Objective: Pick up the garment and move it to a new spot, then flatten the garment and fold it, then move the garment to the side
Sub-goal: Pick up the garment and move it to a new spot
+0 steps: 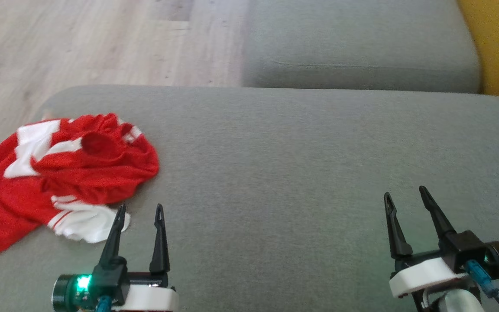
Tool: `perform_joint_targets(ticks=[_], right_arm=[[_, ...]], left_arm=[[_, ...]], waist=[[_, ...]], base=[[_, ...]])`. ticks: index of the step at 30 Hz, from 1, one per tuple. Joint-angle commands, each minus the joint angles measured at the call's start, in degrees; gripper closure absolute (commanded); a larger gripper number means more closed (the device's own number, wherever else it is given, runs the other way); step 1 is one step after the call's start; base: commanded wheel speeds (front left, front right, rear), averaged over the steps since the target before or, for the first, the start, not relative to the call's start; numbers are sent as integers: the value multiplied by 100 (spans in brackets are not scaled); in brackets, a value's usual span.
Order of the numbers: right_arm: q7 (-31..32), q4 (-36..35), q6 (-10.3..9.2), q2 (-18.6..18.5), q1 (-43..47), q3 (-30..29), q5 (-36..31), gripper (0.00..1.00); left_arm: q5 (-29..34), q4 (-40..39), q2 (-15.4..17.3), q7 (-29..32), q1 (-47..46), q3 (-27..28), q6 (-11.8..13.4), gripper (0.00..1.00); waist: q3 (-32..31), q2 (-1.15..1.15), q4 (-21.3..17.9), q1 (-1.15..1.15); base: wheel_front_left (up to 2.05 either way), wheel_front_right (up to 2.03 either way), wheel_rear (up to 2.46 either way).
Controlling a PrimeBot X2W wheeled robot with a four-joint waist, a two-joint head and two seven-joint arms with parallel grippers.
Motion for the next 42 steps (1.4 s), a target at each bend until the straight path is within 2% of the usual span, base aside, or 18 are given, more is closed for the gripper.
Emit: perform_joint_targets(ticks=[1,14,21,28,34,38,42], right_arm=[[-78,-165,44,-58,-146,149,49,0],[-78,-182,44,-58,-59,401,121,0],[-78,-172,44,-58,-52,413,135,0],[-78,-215,44,-58,-110,417,147,0],[-78,-316,44,-58,-121,385,-104,0],[-78,-397,44,-58,-269,323,-393,0],[-78,-537,44,-64,-480,252,-706,0]], left_arm=[[60,-181,41,-54,-258,207,25,0],[164,-163,65,-54,-126,405,-47,0],[160,-165,66,-54,-88,496,-50,0],[257,-284,148,-54,-140,655,-28,0],[375,-556,390,-54,-727,814,58,0],[260,-617,574,-54,-1371,951,-106,0],[188,-237,773,-54,-2272,998,-351,0]], waist=[[-14,0,243,0],[-14,0,1394,0],[9,0,1874,0],[164,0,2045,0],[572,0,2111,0],[941,0,2024,0],[1373,0,1938,0]], base=[[0,0,0],[0,0,0],[0,0,0],[0,0,0],[0,0,0],[0,0,0],[0,0,0]])
